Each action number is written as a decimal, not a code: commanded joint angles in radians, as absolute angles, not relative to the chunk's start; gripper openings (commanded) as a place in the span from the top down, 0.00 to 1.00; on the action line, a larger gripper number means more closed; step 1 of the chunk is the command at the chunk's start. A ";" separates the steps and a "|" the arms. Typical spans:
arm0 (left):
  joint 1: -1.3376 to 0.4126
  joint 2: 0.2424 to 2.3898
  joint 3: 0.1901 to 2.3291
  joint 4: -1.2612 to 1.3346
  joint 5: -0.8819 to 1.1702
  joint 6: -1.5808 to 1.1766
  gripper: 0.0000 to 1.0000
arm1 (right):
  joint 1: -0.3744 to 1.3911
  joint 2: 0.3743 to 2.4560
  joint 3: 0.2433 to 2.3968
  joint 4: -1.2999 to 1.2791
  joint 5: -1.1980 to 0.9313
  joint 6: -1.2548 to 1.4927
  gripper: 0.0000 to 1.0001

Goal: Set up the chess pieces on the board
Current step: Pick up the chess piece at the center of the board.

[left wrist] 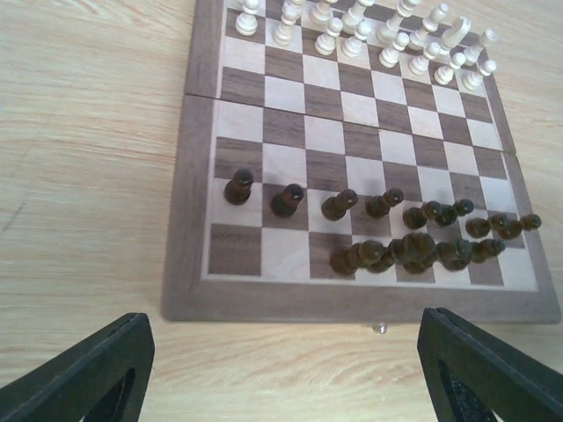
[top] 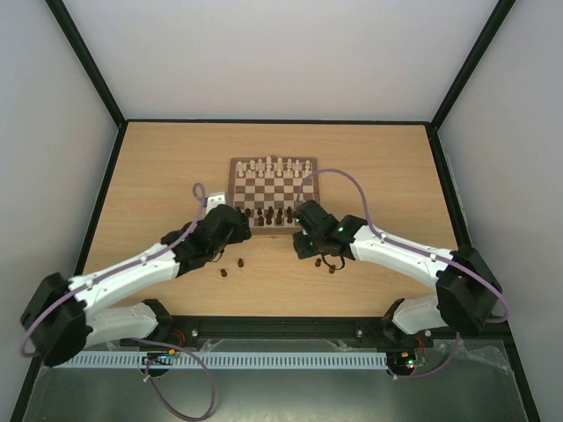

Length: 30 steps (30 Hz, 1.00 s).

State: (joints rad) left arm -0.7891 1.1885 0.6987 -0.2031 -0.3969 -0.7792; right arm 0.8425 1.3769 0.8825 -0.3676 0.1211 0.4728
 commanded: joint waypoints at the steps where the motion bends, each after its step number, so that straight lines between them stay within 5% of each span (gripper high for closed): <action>1: -0.804 1.020 0.641 -0.303 -0.406 -0.832 0.09 | 0.932 1.391 0.890 -0.365 0.100 0.501 0.60; 3: -0.817 0.937 0.630 -0.334 -0.411 -0.846 0.01 | 0.977 1.418 0.913 -0.374 0.120 0.518 0.60; 10: -0.832 0.738 0.621 -0.425 -0.413 -0.859 0.01 | 1.010 1.470 0.923 -0.511 0.336 0.627 0.62; 30: -0.834 0.668 0.593 -0.429 -0.362 -0.818 0.01 | 0.998 1.456 0.806 -0.563 0.395 0.783 0.64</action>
